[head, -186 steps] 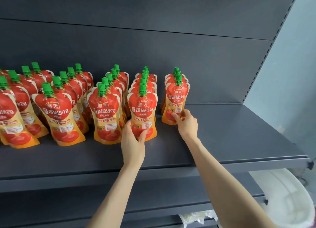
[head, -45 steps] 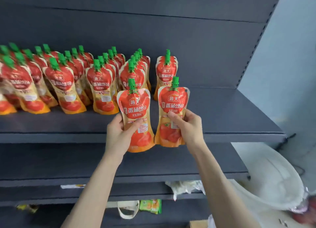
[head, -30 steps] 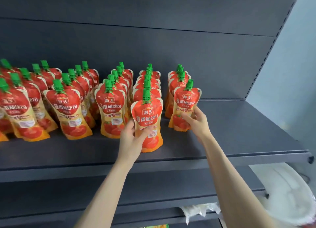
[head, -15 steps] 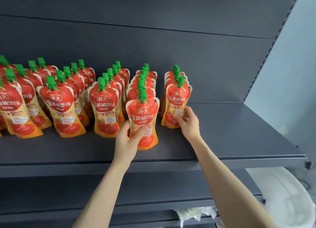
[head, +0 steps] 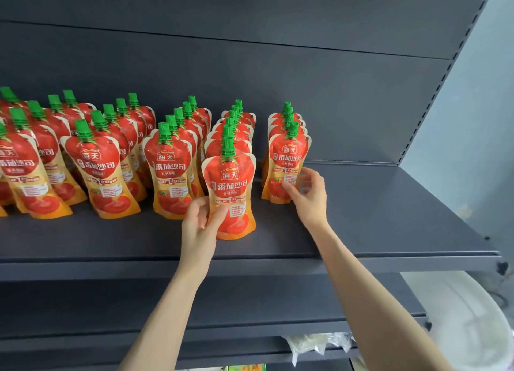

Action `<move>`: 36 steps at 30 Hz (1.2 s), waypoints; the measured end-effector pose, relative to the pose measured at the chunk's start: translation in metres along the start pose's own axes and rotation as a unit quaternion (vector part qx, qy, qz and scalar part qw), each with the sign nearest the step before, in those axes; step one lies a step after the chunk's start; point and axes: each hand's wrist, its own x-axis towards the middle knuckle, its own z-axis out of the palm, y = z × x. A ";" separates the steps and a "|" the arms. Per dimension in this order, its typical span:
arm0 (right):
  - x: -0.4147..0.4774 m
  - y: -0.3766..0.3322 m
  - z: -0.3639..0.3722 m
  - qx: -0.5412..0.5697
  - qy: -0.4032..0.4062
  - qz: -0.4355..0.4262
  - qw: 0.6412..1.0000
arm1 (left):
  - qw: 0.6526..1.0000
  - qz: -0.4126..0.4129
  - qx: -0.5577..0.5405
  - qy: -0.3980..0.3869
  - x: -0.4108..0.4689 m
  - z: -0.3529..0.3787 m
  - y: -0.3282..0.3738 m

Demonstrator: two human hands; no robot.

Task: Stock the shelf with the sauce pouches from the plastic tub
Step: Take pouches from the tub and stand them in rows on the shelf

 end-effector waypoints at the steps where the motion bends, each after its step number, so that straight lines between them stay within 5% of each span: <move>1: -0.004 -0.001 -0.002 0.010 0.017 -0.002 1.000 | 1.000 0.002 0.004 -0.004 -0.001 -0.002 0.000; 4: -0.023 -0.004 -0.009 0.073 0.026 -0.014 0.997 | 1.000 0.006 0.010 -0.022 -0.001 0.000 -0.001; 15: -0.063 -0.022 -0.015 0.204 -0.194 -0.028 0.959 | 0.995 0.017 0.083 -0.060 -0.002 0.035 -0.003; 23: -0.050 -0.018 -0.019 0.152 -0.122 -0.015 0.981 | 0.942 0.128 0.283 0.124 0.004 0.020 -0.005; 36: -0.036 -0.006 -0.019 0.019 -0.085 -0.019 0.996 | 0.931 0.058 0.345 0.100 0.030 0.033 -0.008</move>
